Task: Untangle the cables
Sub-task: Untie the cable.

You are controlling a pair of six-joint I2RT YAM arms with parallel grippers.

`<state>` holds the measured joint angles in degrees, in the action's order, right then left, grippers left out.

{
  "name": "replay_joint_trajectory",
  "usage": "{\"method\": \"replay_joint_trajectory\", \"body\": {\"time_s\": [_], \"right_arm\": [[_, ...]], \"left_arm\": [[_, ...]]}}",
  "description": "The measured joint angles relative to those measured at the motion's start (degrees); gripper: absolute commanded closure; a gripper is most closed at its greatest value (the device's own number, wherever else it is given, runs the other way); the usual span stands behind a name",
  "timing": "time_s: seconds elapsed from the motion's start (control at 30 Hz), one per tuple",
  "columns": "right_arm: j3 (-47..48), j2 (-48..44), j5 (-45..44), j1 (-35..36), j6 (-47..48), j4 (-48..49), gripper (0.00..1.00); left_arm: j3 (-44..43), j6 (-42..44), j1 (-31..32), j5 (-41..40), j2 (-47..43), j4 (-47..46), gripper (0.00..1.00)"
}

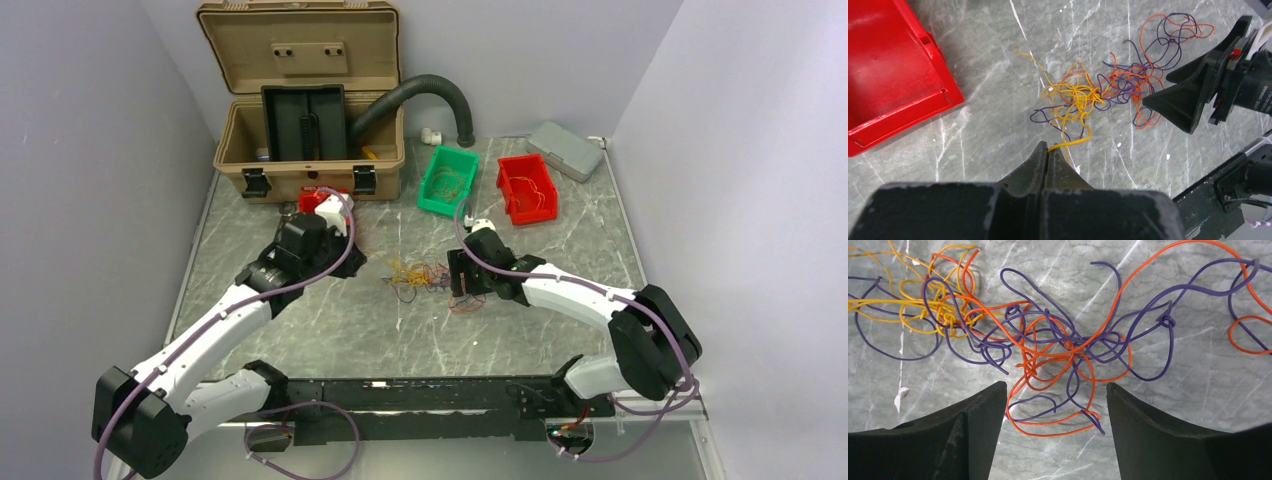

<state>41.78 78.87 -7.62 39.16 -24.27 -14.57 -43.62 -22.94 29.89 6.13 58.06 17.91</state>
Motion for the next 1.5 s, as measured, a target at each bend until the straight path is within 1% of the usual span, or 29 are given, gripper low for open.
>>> {"method": "replay_joint_trajectory", "body": {"time_s": [0.07,0.17,0.3,0.33,0.37,0.4,0.43,0.47,0.5,0.53,0.6,0.63,0.67,0.73,0.77,0.8,0.83,0.93,0.97,1.03,1.07,1.1,1.17,1.23,1.3,1.37,1.4,1.5], "right_arm": [[0.0,0.6,-0.7,0.6,-0.9,0.2,0.27],[-0.3,0.6,-2.0,2.4,-2.2,0.2,0.34],[-0.8,0.6,-3.0,3.6,-3.5,0.1,0.36],[-1.0,0.6,-3.3,3.6,-3.7,0.1,0.39],[-1.2,0.7,-3.7,3.6,-4.0,0.1,0.51],[-1.3,0.7,-3.9,3.6,-4.2,0.1,0.58],[-1.4,0.9,-3.8,3.5,-4.5,0.2,0.66],[-1.5,1.1,-3.7,3.5,-4.5,0.3,0.71],[-1.8,1.5,-3.3,3.5,-5.0,0.6,0.75],[-2.0,1.6,-2.8,3.5,-5.1,0.8,0.78],[-2.5,1.7,-0.7,3.5,-5.4,1.3,0.79],[-2.8,1.4,0.7,3.5,-5.6,2.0,0.79],[-3.2,1.0,2.6,3.5,-5.8,2.8,0.79],[-4.3,-0.6,6.9,3.5,-6.3,4.9,0.81],[-4.6,-1.5,8.4,3.5,-6.6,5.3,0.81],[-4.7,-2.7,9.8,3.6,-7.0,5.6,0.79],[-4.8,-4.2,10.7,3.6,-7.3,5.6,0.74],[-4.7,-7.9,9.7,3.7,-8.1,5.0,0.52],[-4.5,-8.8,8.4,3.7,-8.2,4.1,0.49],[-3.5,-9.6,5.0,3.6,-8.3,1.9,0.45],[-3.0,-9.6,3.7,3.6,-8.2,0.8,0.43],[-2.5,-9.6,1.9,3.5,-8.2,-0.4,0.41],[-1.9,-9.6,-1.2,3.3,-8.2,-2.6,0.38],[-1.8,-9.4,-3.3,2.8,-8.2,-4.0,0.34],[-1.8,-8.8,-4.8,2.2,-8.2,-5.0,0.33],[-1.8,-7.6,-5.8,1.4,-8.2,-5.4,0.33],[-1.8,-6.9,-5.9,1.0,-8.2,-5.5,0.33],[-1.8,-4.8,-6.0,0.1,-8.2,-5.4,0.37]], "left_arm": [[-0.4,0.0,0.0,-0.9,-0.1,0.4,1.00],[-1.4,0.0,0.0,-2.2,-0.1,0.9,1.00],[-1.8,0.0,0.0,-3.6,-0.1,0.9,1.00],[-1.8,0.0,0.0,-3.7,-0.1,1.0,1.00],[-1.8,0.0,0.0,-3.9,0.0,1.0,1.00],[-1.8,0.0,0.0,-4.0,0.0,1.1,0.96],[-1.8,-0.1,0.0,-4.1,0.1,1.1,0.89],[-1.8,-0.1,0.0,-4.1,0.3,1.1,0.74],[-1.8,-0.3,0.0,-4.1,0.7,1.1,0.64],[-1.8,-0.3,0.0,-4.1,1.1,1.1,0.57],[-1.9,-0.5,0.0,-3.9,2.2,1.1,0.45],[-2.0,-0.3,0.0,-3.6,2.9,1.2,0.41],[-2.3,-0.3,0.0,-3.1,3.7,1.2,0.37],[-2.7,-0.5,0.7,-2.5,5.4,1.2,0.34],[-2.9,-0.3,1.2,-2.4,6.0,1.2,0.34],[-3.2,-0.3,1.9,-2.3,6.6,1.3,0.35],[-3.4,-0.2,2.8,-2.2,7.1,1.3,0.35],[-4.9,0.0,5.1,-1.9,8.7,1.5,0.36],[-5.6,0.0,5.8,-2.1,9.2,1.8,0.35],[-7.3,0.3,7.2,-3.9,10.2,3.0,0.30],[-8.3,0.4,7.8,-5.9,10.6,4.0,0.23],[-9.2,0.4,8.2,-7.9,10.8,5.0,0.16],[-11.3,0.3,8.5,-12.7,10.8,7.8,0.15],[-13.2,-0.2,7.2,-15.9,10.6,10.1,0.14],[-14.6,-0.7,3.6,-15.8,9.7,11.8,0.13],[-14.9,-1.3,-1.0,-13.4,7.9,12.4,0.13],[-14.9,-1.7,-3.3,-11.7,6.8,12.6,0.15],[-14.9,-2.3,-6.0,-6.5,4.3,12.2,0.26]]}}
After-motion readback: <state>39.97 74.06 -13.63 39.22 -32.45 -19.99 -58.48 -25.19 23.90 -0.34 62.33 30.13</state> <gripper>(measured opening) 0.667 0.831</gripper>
